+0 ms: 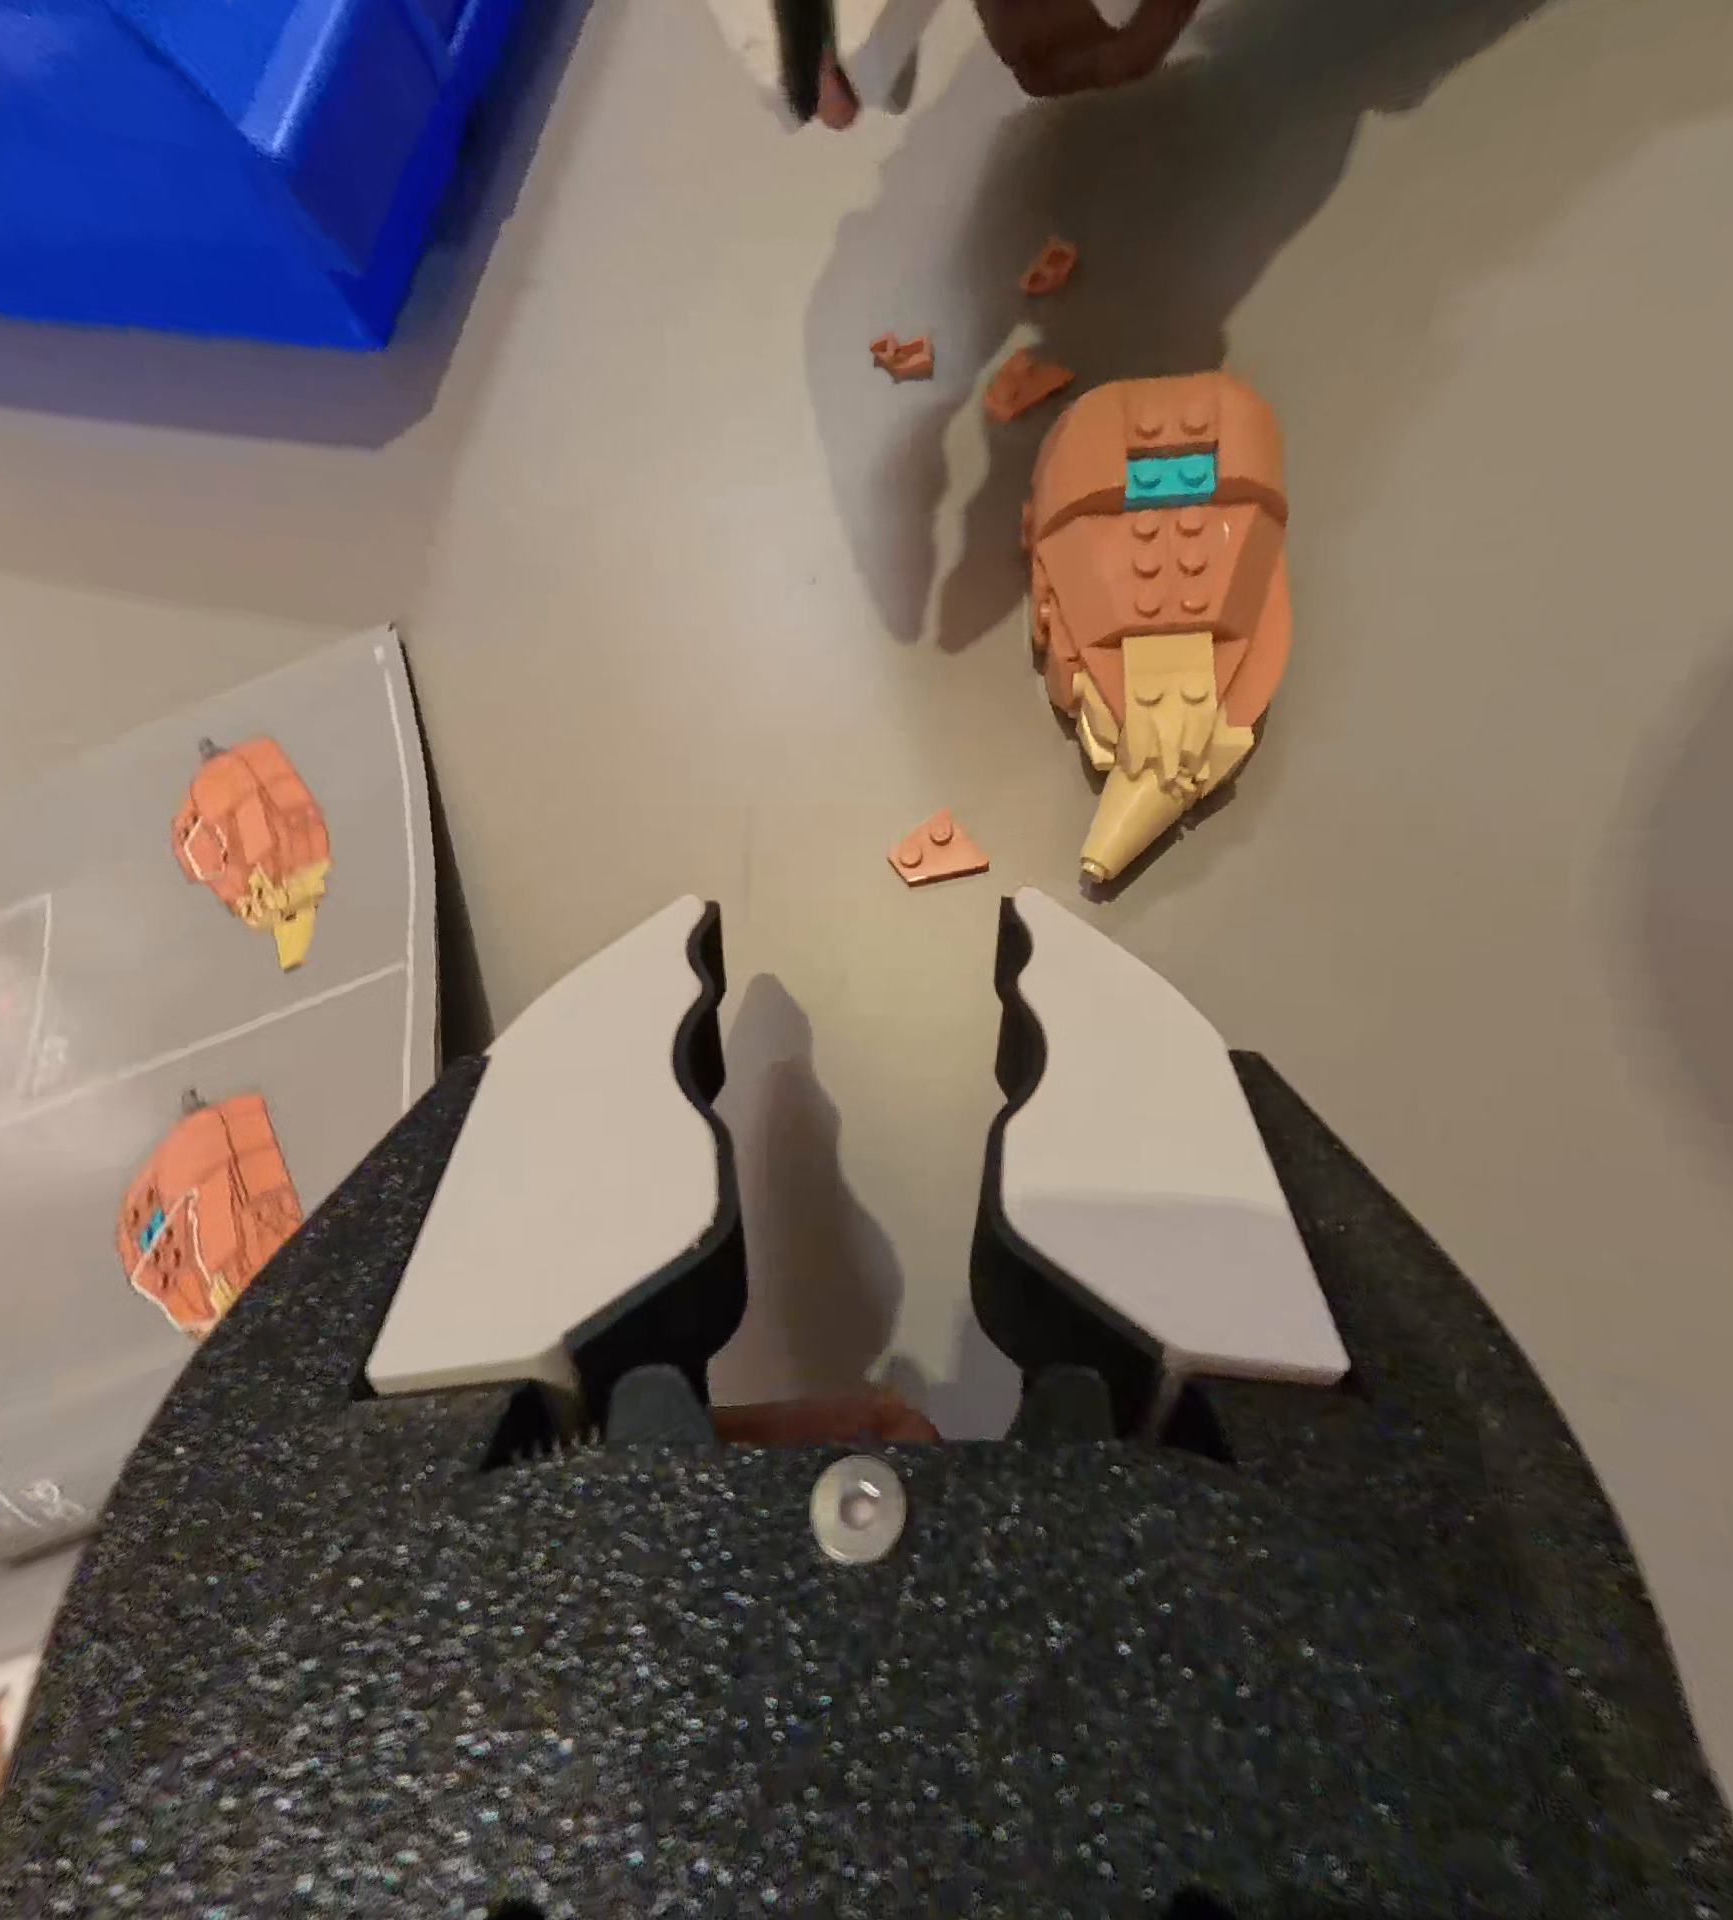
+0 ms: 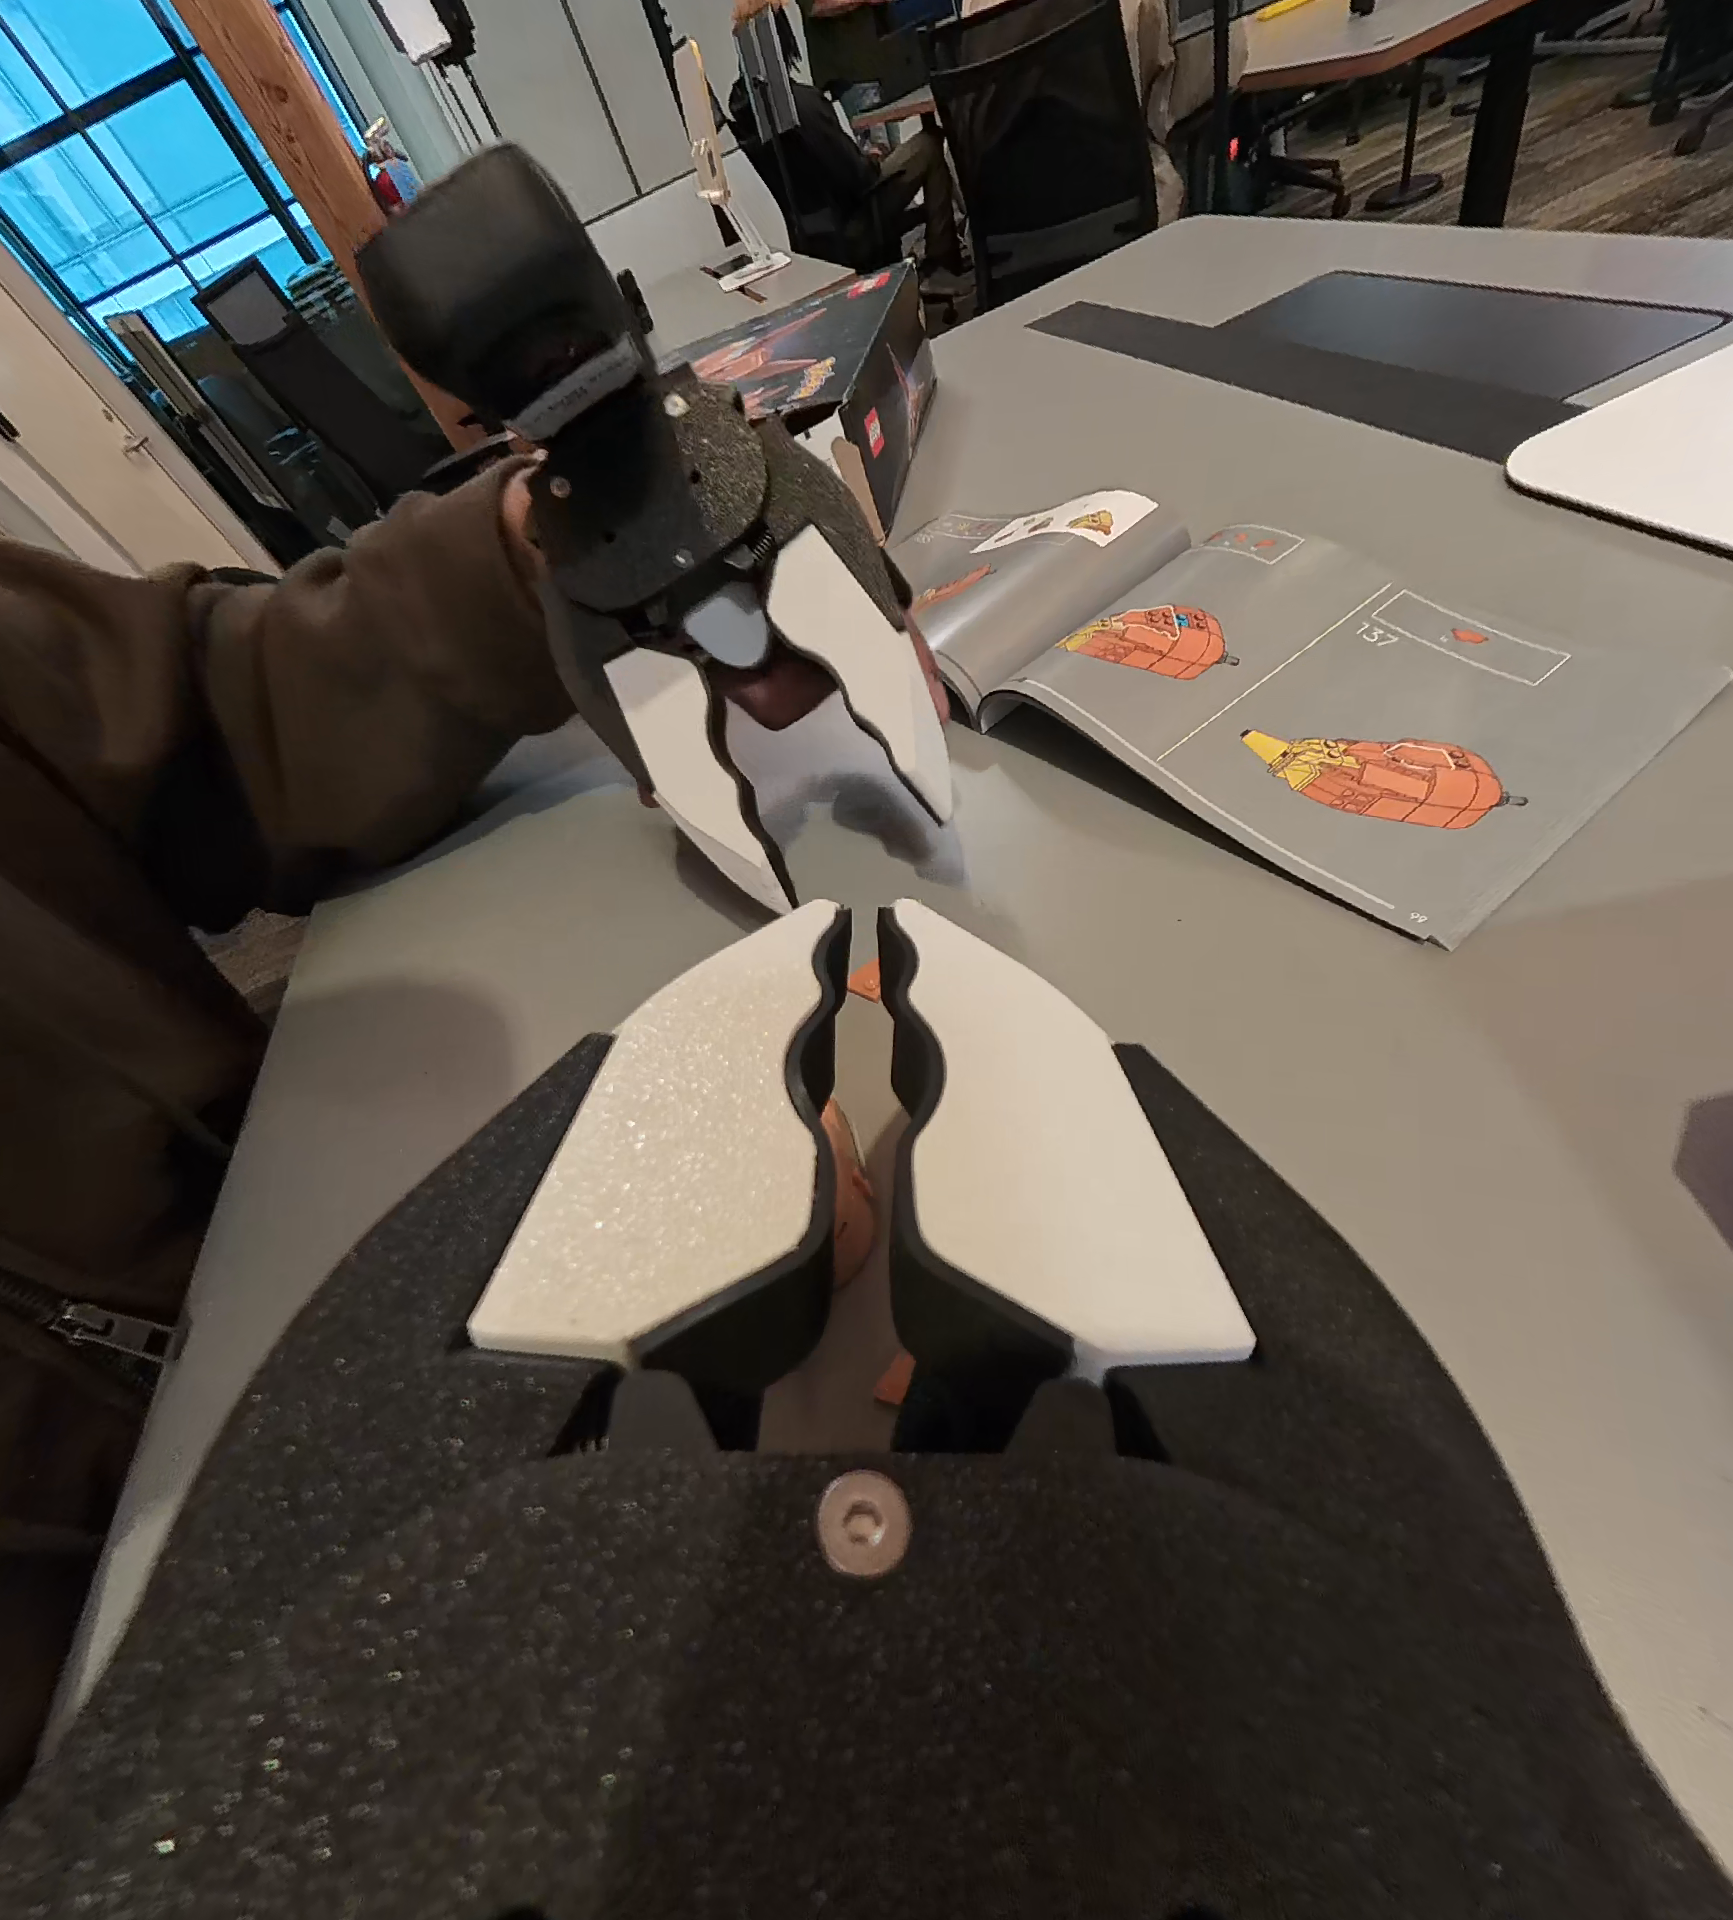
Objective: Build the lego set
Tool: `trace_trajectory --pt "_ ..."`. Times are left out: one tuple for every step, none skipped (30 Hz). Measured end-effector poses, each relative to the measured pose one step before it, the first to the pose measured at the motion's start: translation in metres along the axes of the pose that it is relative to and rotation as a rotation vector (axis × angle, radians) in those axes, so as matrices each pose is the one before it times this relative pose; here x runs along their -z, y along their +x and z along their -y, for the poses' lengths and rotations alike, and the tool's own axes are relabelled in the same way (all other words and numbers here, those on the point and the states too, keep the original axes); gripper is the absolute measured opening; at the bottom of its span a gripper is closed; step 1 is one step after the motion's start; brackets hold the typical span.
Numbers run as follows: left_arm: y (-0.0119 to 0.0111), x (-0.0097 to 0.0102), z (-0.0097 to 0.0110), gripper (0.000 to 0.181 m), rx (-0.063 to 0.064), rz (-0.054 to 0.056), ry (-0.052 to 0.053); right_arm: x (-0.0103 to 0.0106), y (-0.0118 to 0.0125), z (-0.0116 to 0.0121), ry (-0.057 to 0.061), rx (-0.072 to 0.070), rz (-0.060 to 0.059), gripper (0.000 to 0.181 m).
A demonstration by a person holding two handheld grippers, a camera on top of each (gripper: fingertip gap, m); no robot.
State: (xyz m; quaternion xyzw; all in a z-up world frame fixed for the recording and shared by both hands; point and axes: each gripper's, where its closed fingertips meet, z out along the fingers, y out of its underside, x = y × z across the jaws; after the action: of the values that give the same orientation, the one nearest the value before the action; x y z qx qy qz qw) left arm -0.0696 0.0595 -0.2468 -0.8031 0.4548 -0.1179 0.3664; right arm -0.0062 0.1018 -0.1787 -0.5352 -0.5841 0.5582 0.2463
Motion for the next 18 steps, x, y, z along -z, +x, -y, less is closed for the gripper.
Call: trace_trajectory --pt "-0.00029 -0.00309 -0.00056 0.049 -0.0197 -0.0113 -0.0053 0.00021 0.00008 0.00015 0.0003 0.0013 -0.0008 0.005" --pt "-0.00030 -0.00337 -0.00136 0.048 -0.0110 -0.0112 -0.0100 0.00025 0.00001 0.00003 -0.0001 0.0009 0.0004 0.005" --pt "-0.00020 -0.00300 -0.00162 0.046 -0.0058 -0.0118 -0.0128 0.00030 -0.00019 -0.00007 0.0001 0.0012 0.0021 0.005" --pt "-0.00017 -0.00217 -0.00132 0.045 -0.0046 -0.0093 -0.0119 0.00014 0.00002 -0.00018 -0.0006 0.0007 0.0009 0.005" --pt "-0.00004 -0.00135 -0.00093 0.043 -0.0055 -0.0084 -0.0096 0.00001 -0.00013 -0.00038 -0.0023 0.0004 0.0010 0.005" --pt "0.00087 -0.00056 -0.00027 0.042 -0.0051 -0.0124 -0.0046 -0.00004 0.00012 -0.00045 -0.0026 0.0006 0.0004 0.005" --pt "0.00161 -0.00015 0.00011 0.040 -0.0038 -0.0157 -0.0009 -0.00014 0.00025 -0.00068 -0.0032 -0.0002 -0.0004 0.005" --pt "0.00188 -0.00005 0.00000 0.040 -0.0024 -0.0178 -0.0006 -0.00015 -0.00006 -0.00043 -0.0022 0.0006 0.0003 0.005" --pt "0.00255 -0.00022 -0.00059 0.039 -0.0019 -0.0220 -0.0051 -0.00012 -0.00021 -0.00023 -0.0010 0.0012 0.0014 0.005" --pt "0.00190 -0.00042 -0.00124 0.039 -0.0036 -0.0177 -0.0077 -0.00016 -0.00001 -0.00033 -0.0015 0.0004 0.0006 0.005" --pt "0.00119 -0.00056 -0.00124 0.038 -0.0046 -0.0125 -0.0077 -0.00007 0.00004 -0.00022 -0.0012 0.0007 -0.0001 0.005" --pt "0.00089 -0.00069 -0.00126 0.038 -0.0050 -0.0107 -0.0083 -0.00005 -0.00002 -0.00026 -0.0014 0.0009 0.0005 0.005" --pt "0.00001 -0.00092 -0.00074 0.037 -0.0052 -0.0050 -0.0064 0.00002 0.00004 -0.00013 -0.0008 0.0012 -0.0003 0.005" --pt "-0.00039 -0.00110 -0.00031 0.036 -0.0057 -0.0030 -0.0052 -0.00003 0.00004 -0.00004 -0.0002 0.0014 -0.0003 0.005" --pt "-0.00068 -0.00116 0.00014 0.036 -0.0068 -0.0017 -0.0041 -0.00001 -0.00010 -0.00006 -0.0003 0.0013 0.0007 0.005" --pt "-0.00060 -0.00110 0.00045 0.035 -0.0072 -0.0016 -0.0029 -0.00001 -0.00012 -0.00004 0.0002 0.0014 0.0001 0.005" --pt "-0.00063 -0.00111 0.00068 0.035 -0.0076 -0.0017 -0.0017 -0.00001 -0.00003 -0.00008 -0.0005 0.0012 0.0002 0.005" --pt "-0.00063 -0.00115 0.00081 0.034 -0.0074 -0.0023 0.0005 -0.00005 0.00001 -0.00012 -0.0011 0.0008 -0.0001 0.005"
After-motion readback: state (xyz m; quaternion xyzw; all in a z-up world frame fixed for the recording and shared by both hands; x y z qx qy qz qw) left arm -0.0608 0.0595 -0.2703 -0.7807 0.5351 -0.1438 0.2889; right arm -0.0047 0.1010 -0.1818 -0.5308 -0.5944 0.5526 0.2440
